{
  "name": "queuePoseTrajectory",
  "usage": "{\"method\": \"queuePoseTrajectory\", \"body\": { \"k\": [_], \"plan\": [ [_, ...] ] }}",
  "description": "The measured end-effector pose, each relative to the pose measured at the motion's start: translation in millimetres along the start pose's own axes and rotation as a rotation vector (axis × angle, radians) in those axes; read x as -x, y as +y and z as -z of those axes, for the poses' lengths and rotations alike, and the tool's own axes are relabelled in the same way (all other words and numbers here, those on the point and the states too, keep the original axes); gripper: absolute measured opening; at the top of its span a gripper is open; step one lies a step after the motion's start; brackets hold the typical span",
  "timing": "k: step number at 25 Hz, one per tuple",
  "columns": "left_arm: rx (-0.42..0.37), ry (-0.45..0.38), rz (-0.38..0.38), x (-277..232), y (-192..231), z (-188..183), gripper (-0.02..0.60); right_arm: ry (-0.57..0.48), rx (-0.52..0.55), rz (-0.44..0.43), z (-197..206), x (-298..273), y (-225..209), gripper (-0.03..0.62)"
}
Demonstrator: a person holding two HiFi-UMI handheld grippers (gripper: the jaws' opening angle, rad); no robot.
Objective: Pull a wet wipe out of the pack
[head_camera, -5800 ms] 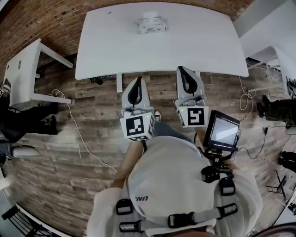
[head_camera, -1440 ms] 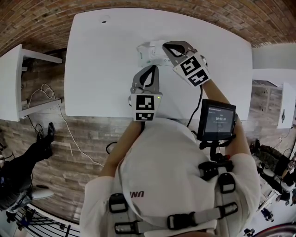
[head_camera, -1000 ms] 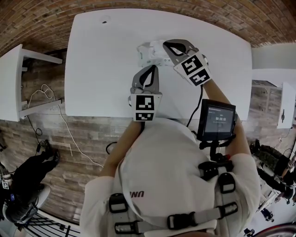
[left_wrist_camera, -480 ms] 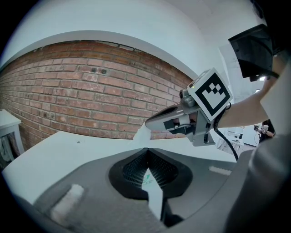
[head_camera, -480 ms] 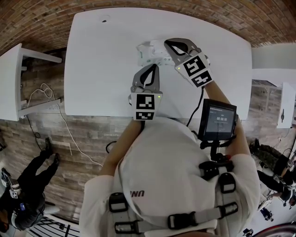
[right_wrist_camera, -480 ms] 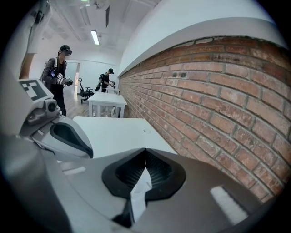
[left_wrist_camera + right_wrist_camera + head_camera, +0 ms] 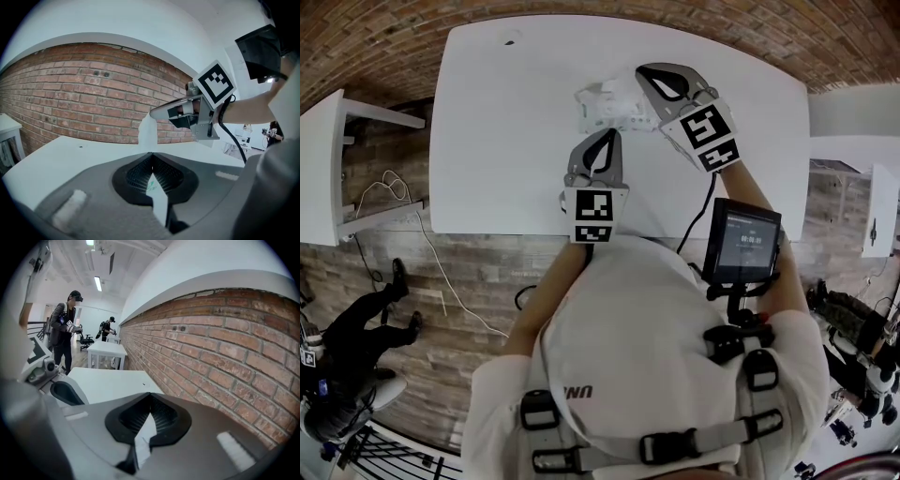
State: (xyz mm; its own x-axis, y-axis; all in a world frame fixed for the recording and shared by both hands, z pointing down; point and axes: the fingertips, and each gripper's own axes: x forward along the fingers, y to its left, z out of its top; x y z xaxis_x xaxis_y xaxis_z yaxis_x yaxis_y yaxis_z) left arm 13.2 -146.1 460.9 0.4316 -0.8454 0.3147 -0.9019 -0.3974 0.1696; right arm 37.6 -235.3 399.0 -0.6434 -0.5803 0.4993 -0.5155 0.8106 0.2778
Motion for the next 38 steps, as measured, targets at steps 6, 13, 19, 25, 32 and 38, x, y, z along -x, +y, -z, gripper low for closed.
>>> {"method": "queuePoseTrajectory", "body": {
  "k": [6,13,19,25,32,38],
  "plan": [
    [0.002,-0.001,-0.004,0.4,2.0,-0.6,0.002,-0.054,-0.005,0.035,-17.2,12.1,-12.3,0.008],
    [0.001,0.001,0.005,-1.3,-1.2,0.8,0.002,-0.058,0.024,0.067,-21.0,13.4,-15.5,0.008],
    [-0.003,-0.004,0.011,5.9,-10.5,-3.6,0.002,-0.087,0.005,0.103,-26.9,29.1,-22.3,0.008],
    [-0.011,-0.009,0.026,9.2,-20.1,-6.5,0.002,-0.103,0.012,0.179,-29.4,57.8,-38.4,0.008],
    [-0.029,-0.011,0.061,3.1,-31.4,-8.9,0.002,-0.108,-0.013,0.279,-21.7,88.4,-64.9,0.008],
    [-0.045,-0.001,0.094,-1.5,-40.7,-8.9,0.002,-0.096,-0.057,0.375,-6.8,117.3,-89.7,0.008]
  ]
}}
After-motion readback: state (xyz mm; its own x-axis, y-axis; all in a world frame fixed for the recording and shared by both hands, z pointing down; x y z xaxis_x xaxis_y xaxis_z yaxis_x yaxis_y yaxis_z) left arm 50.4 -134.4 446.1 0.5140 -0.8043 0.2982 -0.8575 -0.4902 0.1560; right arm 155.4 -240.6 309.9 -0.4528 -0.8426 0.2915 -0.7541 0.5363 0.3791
